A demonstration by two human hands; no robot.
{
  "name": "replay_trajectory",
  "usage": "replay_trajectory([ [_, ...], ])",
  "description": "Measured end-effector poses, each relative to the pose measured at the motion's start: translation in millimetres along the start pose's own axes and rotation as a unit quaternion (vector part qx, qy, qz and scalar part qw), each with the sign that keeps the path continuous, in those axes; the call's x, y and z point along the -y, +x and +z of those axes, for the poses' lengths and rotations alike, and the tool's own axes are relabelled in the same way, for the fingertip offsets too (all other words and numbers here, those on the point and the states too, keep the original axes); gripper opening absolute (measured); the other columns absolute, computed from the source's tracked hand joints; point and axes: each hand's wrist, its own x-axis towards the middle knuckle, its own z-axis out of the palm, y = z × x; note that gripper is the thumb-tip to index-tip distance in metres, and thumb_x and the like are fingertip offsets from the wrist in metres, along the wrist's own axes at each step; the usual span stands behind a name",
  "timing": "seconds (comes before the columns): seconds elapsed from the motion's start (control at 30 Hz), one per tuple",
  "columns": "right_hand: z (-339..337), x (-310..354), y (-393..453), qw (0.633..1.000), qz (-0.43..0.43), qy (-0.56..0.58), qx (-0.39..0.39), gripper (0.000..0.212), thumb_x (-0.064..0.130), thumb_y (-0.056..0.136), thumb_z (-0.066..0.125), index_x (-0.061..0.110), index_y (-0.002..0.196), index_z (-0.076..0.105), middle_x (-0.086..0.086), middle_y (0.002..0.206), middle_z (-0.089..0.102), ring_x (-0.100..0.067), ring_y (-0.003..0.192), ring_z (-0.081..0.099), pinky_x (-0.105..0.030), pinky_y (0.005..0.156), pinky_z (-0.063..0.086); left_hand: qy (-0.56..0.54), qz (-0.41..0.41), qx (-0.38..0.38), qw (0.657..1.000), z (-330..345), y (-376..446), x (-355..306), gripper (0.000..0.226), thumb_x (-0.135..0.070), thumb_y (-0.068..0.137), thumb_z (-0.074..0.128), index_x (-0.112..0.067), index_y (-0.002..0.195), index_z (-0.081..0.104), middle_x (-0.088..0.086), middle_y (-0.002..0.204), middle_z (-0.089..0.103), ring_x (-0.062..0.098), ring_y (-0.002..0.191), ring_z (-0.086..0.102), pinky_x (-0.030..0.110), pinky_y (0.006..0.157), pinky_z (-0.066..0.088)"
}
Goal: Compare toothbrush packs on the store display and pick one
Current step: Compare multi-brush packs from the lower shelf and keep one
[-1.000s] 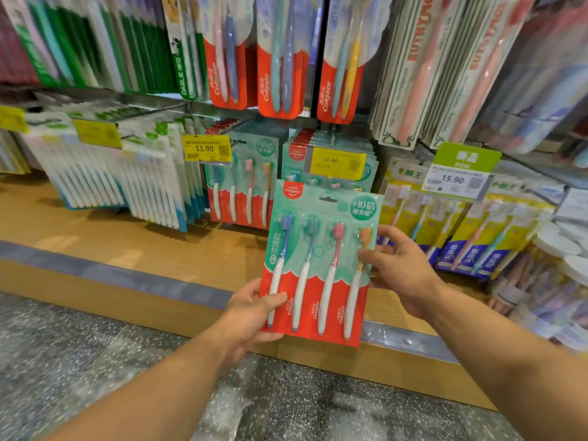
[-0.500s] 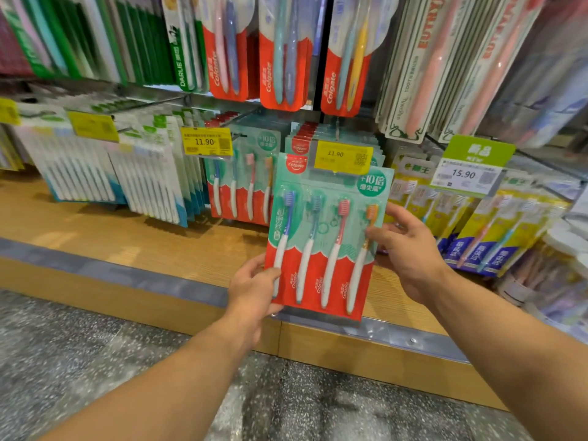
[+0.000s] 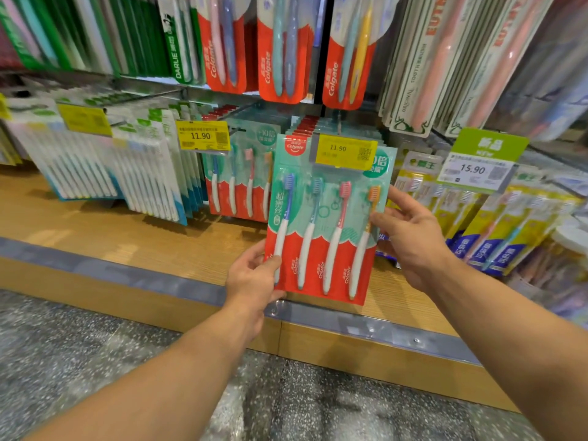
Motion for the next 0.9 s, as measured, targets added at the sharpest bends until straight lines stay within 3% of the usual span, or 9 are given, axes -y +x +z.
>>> replay_trajectory([
  [0.23, 5.3, -3.9, 6.8, 1.0, -0.001, -0.002, -0.022, 0.044, -0.001, 0.102, 0.057, 0.022, 0.139, 0.06, 0.0, 0.1, 0.081, -0.018, 0.09, 0.079, -0.032, 0.061, 0.063, -0.007, 0.004, -0.001, 1.0, -1.8, 7.3, -3.1, 0.024, -0.008, 0.101, 0.062, -0.03, 0.11, 0.066, 0.002, 0.102, 0.077, 0.024, 0.092, 0.078, 0.039, 0.07, 0.065],
  [0.37, 7.6, -9.5, 10.0, 0.999, 0.011, -0.001, -0.043, 0.032, 0.002, 0.101, 0.06, 0.016, 0.13, 0.059, 0.0, 0.097, 0.081, -0.018, 0.086, 0.08, -0.031, 0.058, 0.062, -0.004, 0.004, -0.004, 1.0, -3.4, 10.6, -4.0, 0.032, -0.009, 0.101, 0.063, -0.023, 0.129, 0.066, 0.006, 0.108, 0.078, 0.027, 0.098, 0.077, 0.051, 0.084, 0.063],
  [0.6, 10.3, -15.7, 13.9, 0.998, 0.0, -0.001, -0.067, 0.029, 0.004, 0.101, 0.062, 0.014, 0.129, 0.061, -0.002, 0.097, 0.08, -0.014, 0.082, 0.079, -0.027, 0.056, 0.06, -0.001, 0.002, 0.013, 1.0, -4.1, 16.8, 0.4, 0.033, -0.01, 0.103, 0.061, -0.025, 0.132, 0.066, 0.007, 0.11, 0.079, 0.024, 0.096, 0.078, 0.044, 0.078, 0.065],
  [0.77, 11.9, -21.1, 16.2, 0.997, -0.014, -0.008, -0.073, 0.031, 0.002, 0.1, 0.062, 0.014, 0.13, 0.062, 0.0, 0.091, 0.08, -0.011, 0.076, 0.078, -0.025, 0.056, 0.059, 0.008, 0.011, 0.019, 1.0, -4.9, 22.9, 1.9, 0.037, -0.012, 0.104, 0.06, -0.027, 0.137, 0.065, 0.002, 0.11, 0.08, 0.021, 0.098, 0.078, 0.053, 0.089, 0.062],
  [0.9, 9.2, -23.2, 17.9, 0.997, -0.013, -0.005, -0.075, 0.034, 0.006, 0.101, 0.063, 0.015, 0.134, 0.061, -0.005, 0.1, 0.08, -0.016, 0.082, 0.079, -0.029, 0.06, 0.062, 0.0, 0.007, 0.032, 0.999, -4.6, 24.5, 6.4, 0.036, -0.011, 0.104, 0.058, -0.028, 0.136, 0.065, 0.002, 0.113, 0.079, 0.017, 0.095, 0.079, 0.032, 0.068, 0.065],
])
